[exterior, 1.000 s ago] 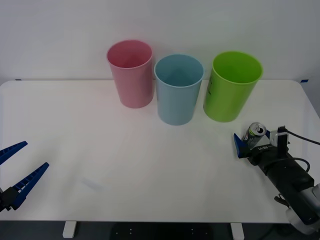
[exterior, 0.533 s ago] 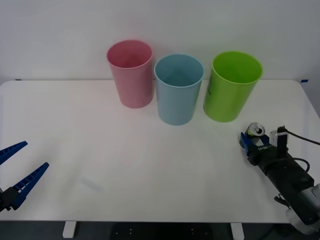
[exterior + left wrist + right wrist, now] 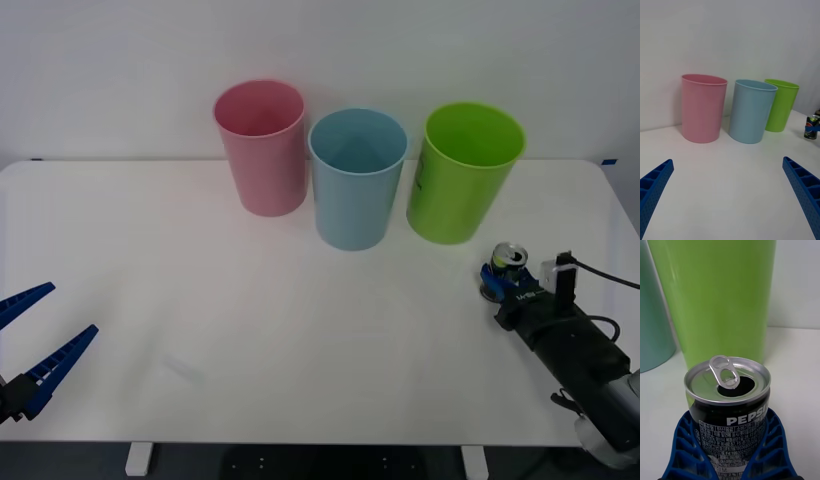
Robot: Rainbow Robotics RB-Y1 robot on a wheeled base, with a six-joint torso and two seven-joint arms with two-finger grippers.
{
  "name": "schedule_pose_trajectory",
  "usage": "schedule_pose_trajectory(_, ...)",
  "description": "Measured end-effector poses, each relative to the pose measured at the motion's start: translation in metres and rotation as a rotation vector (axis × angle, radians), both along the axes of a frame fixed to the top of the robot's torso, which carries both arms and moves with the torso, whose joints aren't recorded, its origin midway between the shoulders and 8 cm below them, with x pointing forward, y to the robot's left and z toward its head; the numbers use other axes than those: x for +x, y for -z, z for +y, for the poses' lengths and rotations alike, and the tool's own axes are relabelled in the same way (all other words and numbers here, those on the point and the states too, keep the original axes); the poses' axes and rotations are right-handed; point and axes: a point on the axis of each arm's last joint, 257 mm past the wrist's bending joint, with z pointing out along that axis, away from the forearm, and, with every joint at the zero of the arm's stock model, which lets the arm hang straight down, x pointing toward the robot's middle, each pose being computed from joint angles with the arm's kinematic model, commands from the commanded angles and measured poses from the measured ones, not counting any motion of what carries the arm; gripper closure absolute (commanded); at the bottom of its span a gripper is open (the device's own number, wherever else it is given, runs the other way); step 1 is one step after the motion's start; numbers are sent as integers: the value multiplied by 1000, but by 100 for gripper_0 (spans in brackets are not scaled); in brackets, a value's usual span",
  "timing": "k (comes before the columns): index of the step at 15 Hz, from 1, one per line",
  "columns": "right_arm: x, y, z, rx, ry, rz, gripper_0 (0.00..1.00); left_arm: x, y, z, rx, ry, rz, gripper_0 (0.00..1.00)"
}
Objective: Grasp the object on the table and drop it into the matching bin: aluminum can to the light blue bin, PET bottle to the pink bin.
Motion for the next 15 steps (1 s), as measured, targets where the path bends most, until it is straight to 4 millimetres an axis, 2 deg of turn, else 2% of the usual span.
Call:
schedule_pose_trajectory(8, -16, -33, 19, 51, -82, -56, 100, 0, 0, 0, 0, 0, 0, 0)
schedule_pose_trajectory(13, -26, -64, 44, 132, -198, -82, 100, 0, 0, 0, 0, 0, 0, 0)
schedule_pose_trajectory(15, -29, -83, 51, 138, -239, -107, 100, 0, 0, 0, 0, 0, 0, 0)
